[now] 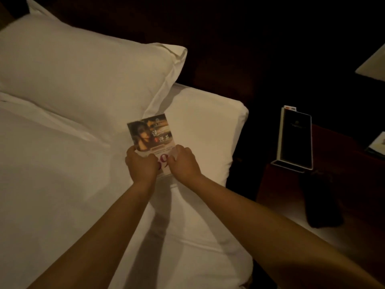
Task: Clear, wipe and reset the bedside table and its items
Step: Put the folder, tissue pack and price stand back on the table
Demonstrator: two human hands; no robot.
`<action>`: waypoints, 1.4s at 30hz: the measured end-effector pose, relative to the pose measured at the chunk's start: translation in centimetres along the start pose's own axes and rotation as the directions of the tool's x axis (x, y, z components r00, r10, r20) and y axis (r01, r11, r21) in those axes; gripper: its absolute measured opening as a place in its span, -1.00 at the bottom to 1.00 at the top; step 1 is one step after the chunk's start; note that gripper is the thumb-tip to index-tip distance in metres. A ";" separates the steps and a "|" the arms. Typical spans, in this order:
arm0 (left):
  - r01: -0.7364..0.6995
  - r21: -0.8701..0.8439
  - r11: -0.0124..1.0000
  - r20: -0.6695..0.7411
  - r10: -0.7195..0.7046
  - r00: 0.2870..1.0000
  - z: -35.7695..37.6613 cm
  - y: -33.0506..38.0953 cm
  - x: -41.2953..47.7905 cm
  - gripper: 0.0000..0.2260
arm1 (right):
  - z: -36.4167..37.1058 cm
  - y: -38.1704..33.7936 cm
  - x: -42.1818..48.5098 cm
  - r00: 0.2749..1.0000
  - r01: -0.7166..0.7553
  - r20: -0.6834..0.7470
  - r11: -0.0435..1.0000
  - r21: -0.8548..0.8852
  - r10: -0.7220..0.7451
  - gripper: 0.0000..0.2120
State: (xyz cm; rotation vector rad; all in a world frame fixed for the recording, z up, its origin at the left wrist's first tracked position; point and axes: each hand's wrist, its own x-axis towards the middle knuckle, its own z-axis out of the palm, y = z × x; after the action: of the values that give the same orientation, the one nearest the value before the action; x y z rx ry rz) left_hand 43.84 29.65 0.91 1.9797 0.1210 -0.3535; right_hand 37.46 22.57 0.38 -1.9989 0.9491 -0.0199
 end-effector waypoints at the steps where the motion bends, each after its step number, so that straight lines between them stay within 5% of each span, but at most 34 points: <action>1: -0.024 0.006 1.000 0.028 0.023 0.999 1.3 0.5 -0.8 -0.67 | -1.4 1.0 0.2 1.000 0.004 -0.025 1.000 -0.002 -0.004 -0.71; 10: -0.132 0.036 0.991 0.302 0.115 0.946 16.1 4.6 -10.4 -0.77 | -15.4 12.6 0.7 0.959 -0.082 -0.269 0.996 0.045 0.091 -0.72; 20: -0.297 -0.028 0.954 0.636 0.246 0.731 33.6 10.2 -22.7 -0.61 | -31.9 26.2 -0.8 0.796 -0.171 -0.550 0.966 0.196 0.253 -0.53; 29: -0.390 0.026 0.921 0.854 0.183 0.487 42.6 9.1 -25.7 -0.50 | -37.0 35.0 0.2 0.794 -0.141 -0.523 0.930 0.340 0.311 -0.47; 42: -0.474 -0.017 0.880 0.892 0.228 0.390 46.2 5.5 -23.6 -0.24 | -36.2 39.4 2.5 0.841 -0.080 -0.475 0.927 0.366 0.260 -0.29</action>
State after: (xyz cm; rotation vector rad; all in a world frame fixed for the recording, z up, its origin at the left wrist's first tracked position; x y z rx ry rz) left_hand 13.86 -12.65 -4.96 1.7351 -1.0767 -1.1102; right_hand 2.17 -16.97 -7.49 -1.6045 1.3636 -0.6107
